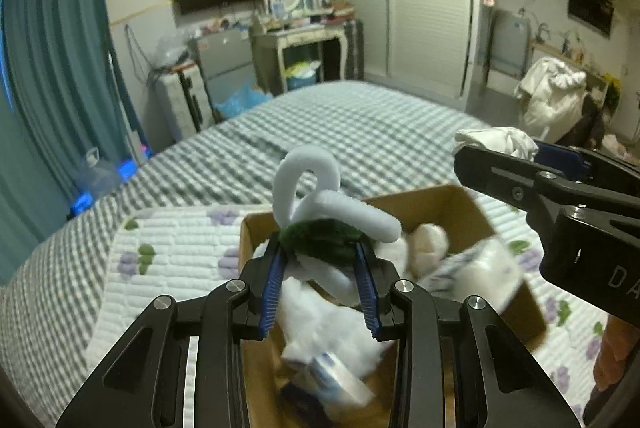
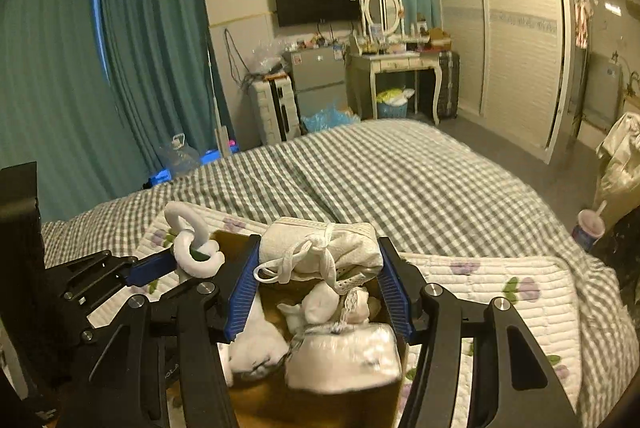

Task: Organize soft objects

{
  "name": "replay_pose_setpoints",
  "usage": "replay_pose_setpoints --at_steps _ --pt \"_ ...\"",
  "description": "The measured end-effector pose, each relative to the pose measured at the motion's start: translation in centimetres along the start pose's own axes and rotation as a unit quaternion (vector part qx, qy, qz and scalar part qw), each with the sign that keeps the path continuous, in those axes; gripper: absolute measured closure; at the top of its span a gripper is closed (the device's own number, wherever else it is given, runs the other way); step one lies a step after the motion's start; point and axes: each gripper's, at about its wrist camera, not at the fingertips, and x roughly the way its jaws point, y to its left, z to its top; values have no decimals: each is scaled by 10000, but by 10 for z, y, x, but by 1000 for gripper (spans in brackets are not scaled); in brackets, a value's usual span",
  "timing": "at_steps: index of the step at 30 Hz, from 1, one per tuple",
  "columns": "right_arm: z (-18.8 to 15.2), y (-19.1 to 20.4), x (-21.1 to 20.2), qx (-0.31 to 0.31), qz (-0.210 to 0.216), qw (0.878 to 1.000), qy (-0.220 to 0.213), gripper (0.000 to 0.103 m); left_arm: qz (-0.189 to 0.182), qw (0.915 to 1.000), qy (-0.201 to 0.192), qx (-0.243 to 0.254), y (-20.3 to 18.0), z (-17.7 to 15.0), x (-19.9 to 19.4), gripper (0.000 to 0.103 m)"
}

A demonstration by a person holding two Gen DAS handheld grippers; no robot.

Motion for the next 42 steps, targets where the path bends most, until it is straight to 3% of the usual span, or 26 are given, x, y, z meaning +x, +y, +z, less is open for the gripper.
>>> replay_pose_setpoints --at_steps 6,11,13,15,17,24,28,32,34,36,42 --pt "-11 -11 45 122 48 9993 354 47 -37 9997 254 27 -2 -8 25 70" --pt "-12 -13 52 309 29 9988 370 43 -129 9998 155 84 -7 -9 18 66" --pt "-10 -15 46 438 9 9986 307 30 -170 9996 202 139 -9 -6 15 56" --pt "-6 -16 36 529 -22 9983 225 21 -46 9998 107 169 -10 -5 7 30" --pt "-1 -16 21 549 -57 9984 116 20 90 9997 -59 209 -13 -3 -5 26" --pt "23 -8 -69 435 -253 9979 -418 20 350 9979 -534 147 -14 19 -77 25" --pt "38 1 -145 340 -378 9949 -872 20 491 9928 -1086 65 -13 34 -153 25" --pt "42 12 -223 261 -419 9899 -1326 11 625 9856 -1570 -56 -13 38 -218 16" --pt "39 18 -257 194 -422 9877 -1496 5 686 9811 -1810 -76 -13 36 -254 15" --pt "30 23 -289 72 -381 9858 -1633 0 739 9781 -1945 -83 -14 31 -276 8" --pt "-10 33 -340 -89 -499 9801 -1921 0 886 9651 -2460 -153 -17 2 -335 5"
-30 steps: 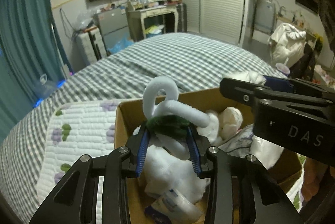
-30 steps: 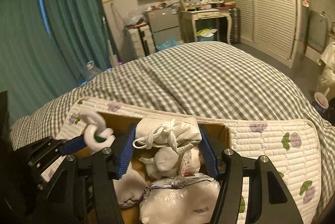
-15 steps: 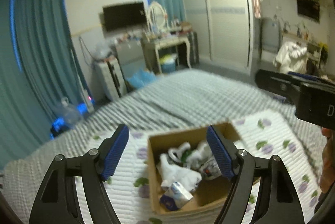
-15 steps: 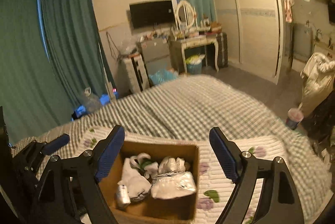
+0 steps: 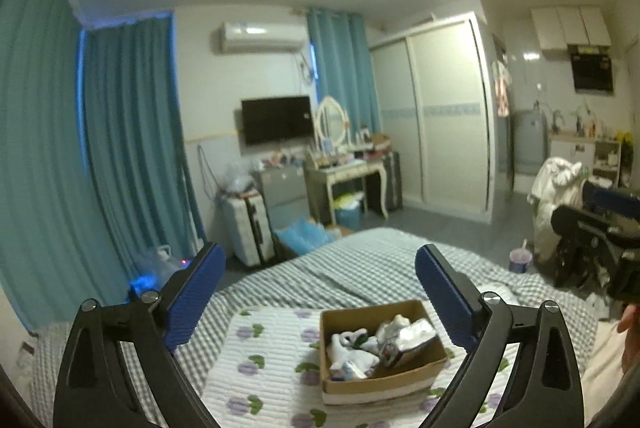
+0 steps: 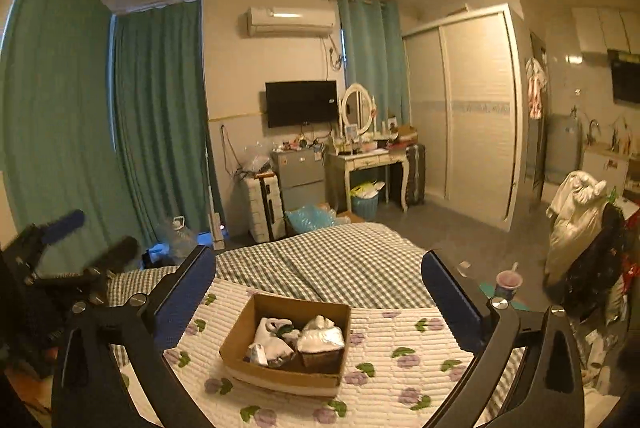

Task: Organize soft objects

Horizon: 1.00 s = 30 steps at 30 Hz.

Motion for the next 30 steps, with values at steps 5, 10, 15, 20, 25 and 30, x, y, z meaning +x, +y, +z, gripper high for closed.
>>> replay_pose_setpoints --at_steps 5,10,15,20,25,30 --pt "-30 -8 -21 191 121 9997 -110 0 97 9997 -169 -157 -1 -24 -24 5" --pt "-70 -1 -11 -18 36 9999 -97 0 50 9993 -143 -334 0 -64 -13 5" --pt "-111 3 24 -119 68 9999 55 0 163 9996 58 -233 -6 -98 9 5" --pt "-146 -6 63 59 59 9990 429 0 171 9988 390 -256 -6 -130 34 5" --pt "-162 -11 82 112 30 9978 653 0 135 9982 539 -222 -9 -141 42 5" --pt "-167 -13 89 158 19 9973 718 0 84 9978 620 -217 -9 -147 47 5"
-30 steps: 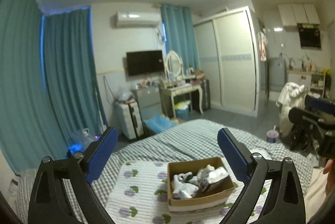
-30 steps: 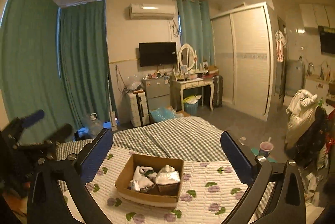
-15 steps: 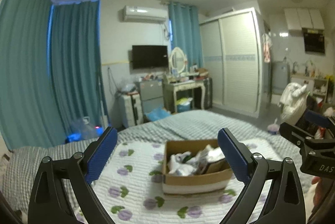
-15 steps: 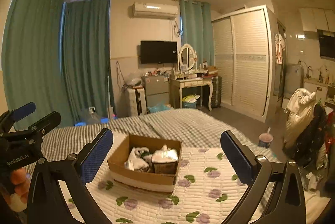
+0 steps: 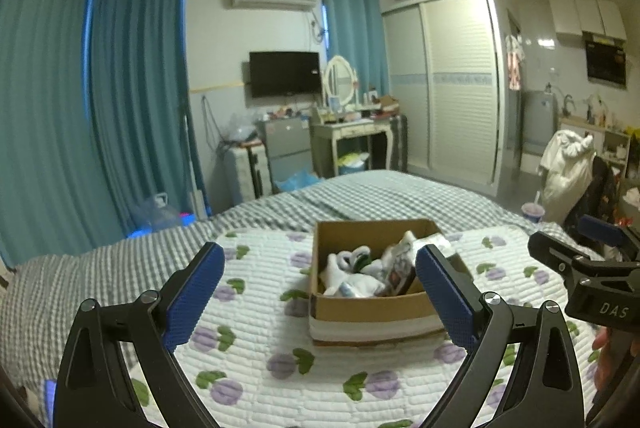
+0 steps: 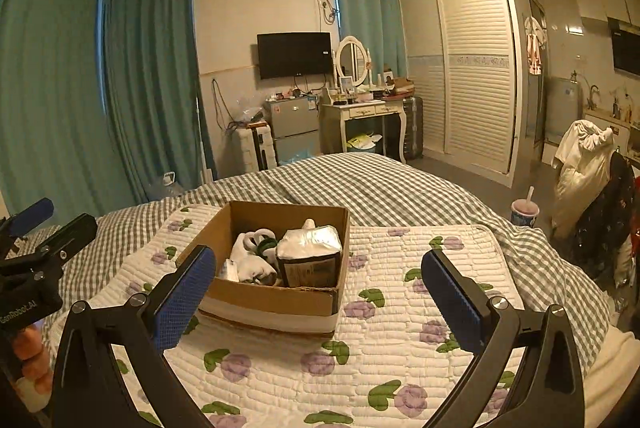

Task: Organize soft objects

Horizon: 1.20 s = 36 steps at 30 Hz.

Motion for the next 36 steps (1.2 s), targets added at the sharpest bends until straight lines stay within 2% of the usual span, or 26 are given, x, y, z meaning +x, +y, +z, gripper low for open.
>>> replay_pose_setpoints --at_steps 19,36 --pt "-4 3 5 22 -5 9999 109 0 -169 9996 209 -27 1 -5 6 5" --pt "-4 0 3 114 -42 9999 68 0 -70 9998 199 48 0 -10 8 5"
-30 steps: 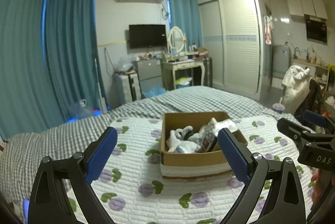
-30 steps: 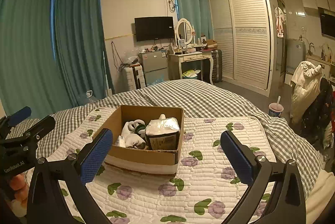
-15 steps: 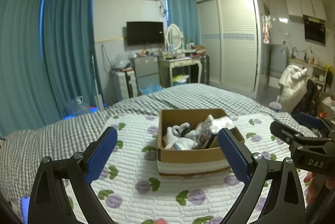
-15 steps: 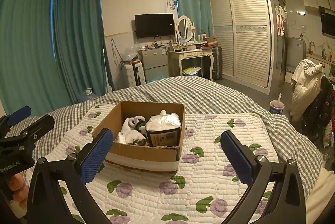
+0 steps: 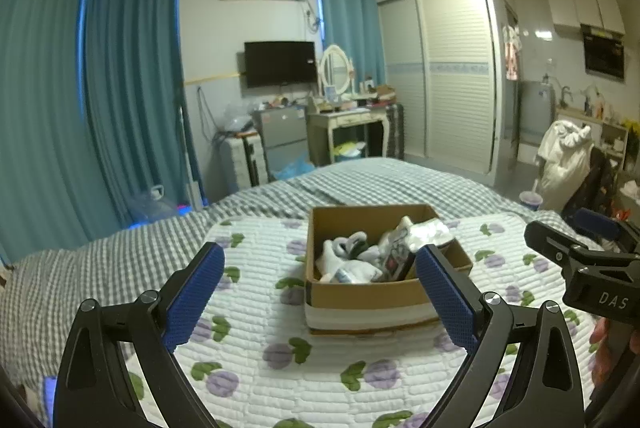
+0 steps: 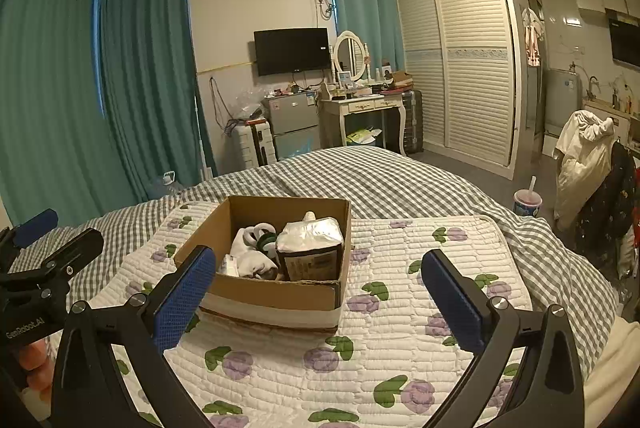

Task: Organize soft objects

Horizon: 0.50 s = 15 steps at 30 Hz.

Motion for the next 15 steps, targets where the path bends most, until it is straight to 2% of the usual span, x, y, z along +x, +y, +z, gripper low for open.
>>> replay_pose_setpoints --at_steps 15 --pt "-2 -1 1 16 6 10000 18 0 -5 10000 9 59 0 -2 0 5"
